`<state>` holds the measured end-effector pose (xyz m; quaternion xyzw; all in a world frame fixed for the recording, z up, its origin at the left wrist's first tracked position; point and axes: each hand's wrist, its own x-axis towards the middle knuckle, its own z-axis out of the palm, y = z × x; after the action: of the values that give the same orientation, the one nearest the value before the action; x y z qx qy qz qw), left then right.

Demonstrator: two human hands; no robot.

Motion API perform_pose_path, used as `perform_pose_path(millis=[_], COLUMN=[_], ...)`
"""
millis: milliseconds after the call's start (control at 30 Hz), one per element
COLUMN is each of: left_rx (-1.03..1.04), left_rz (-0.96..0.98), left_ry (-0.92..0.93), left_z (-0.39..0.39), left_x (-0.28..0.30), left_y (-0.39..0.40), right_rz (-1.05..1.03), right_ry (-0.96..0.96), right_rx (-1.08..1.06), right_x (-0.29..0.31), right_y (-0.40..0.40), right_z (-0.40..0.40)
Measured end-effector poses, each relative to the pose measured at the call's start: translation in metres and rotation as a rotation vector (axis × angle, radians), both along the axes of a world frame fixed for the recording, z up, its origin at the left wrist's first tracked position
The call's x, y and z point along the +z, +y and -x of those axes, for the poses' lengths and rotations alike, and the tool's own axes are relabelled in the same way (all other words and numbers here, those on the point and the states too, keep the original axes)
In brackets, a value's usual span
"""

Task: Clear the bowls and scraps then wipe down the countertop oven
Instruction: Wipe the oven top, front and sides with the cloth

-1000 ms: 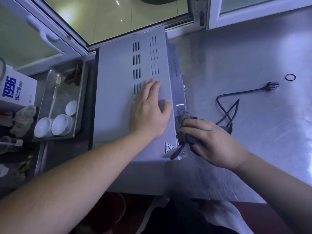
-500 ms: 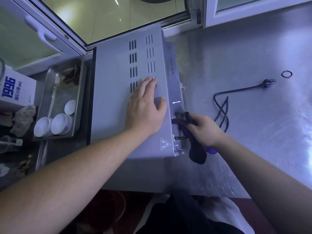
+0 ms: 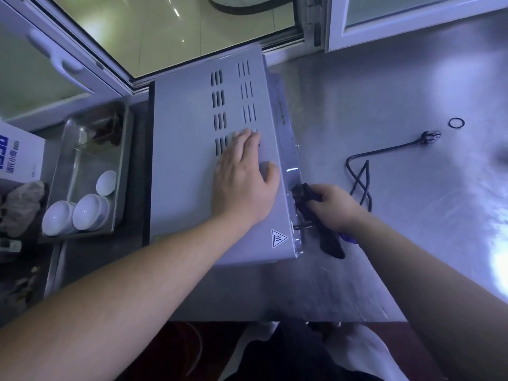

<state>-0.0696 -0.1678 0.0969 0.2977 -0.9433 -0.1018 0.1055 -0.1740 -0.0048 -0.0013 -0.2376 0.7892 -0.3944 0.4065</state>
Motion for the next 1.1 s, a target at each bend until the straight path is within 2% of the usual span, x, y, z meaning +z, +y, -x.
perform_pose_path(millis=[133, 267, 467, 567, 633, 700, 767, 833, 1000, 1100], left_rx=[-0.012, -0.028, -0.042, -0.042, -0.048, -0.044, -0.068, -0.068, -0.042, -0.046], left_rz=[0.001, -0.015, -0.042, -0.041, -0.062, -0.081, -0.062, -0.037, 0.045, 0.014], left_ry=[0.012, 0.007, -0.002, -0.006, -0.018, -0.036, -0.063, -0.088, -0.063, -0.05], left_z=[0.0, 0.0, 0.0, -0.002, -0.002, -0.002, -0.002, 0.001, 0.023, 0.052], left_x=[-0.002, -0.002, 0.0, 0.003, 0.003, 0.004, 0.007, 0.012, 0.018, 0.017], left_y=[-0.001, -0.003, -0.004, -0.003, -0.005, -0.007, -0.01, -0.011, -0.027, -0.045], right_rz=[-0.139, -0.179, -0.121, -0.056, 0.048, 0.138, 0.173, 0.165, 0.168, 0.153], right_ry=[0.12, 0.084, -0.036, -0.073, -0.203, -0.412, -0.578, -0.645, -0.614, -0.577], right_rx=[0.041, 0.014, -0.192, -0.378, -0.567, -0.748, -0.858, -0.84, -0.738, -0.692], right_x=[0.004, 0.012, 0.025, 0.028, 0.027, 0.024, 0.015, 0.009, -0.007, -0.018], right_y=[-0.011, -0.012, 0.006, 0.017, 0.019, 0.02, 0.02, 0.017, 0.002, -0.012], right_z=[0.0, -0.003, 0.015, 0.031, 0.044, 0.057, 0.066, 0.072, 0.077, 0.076])
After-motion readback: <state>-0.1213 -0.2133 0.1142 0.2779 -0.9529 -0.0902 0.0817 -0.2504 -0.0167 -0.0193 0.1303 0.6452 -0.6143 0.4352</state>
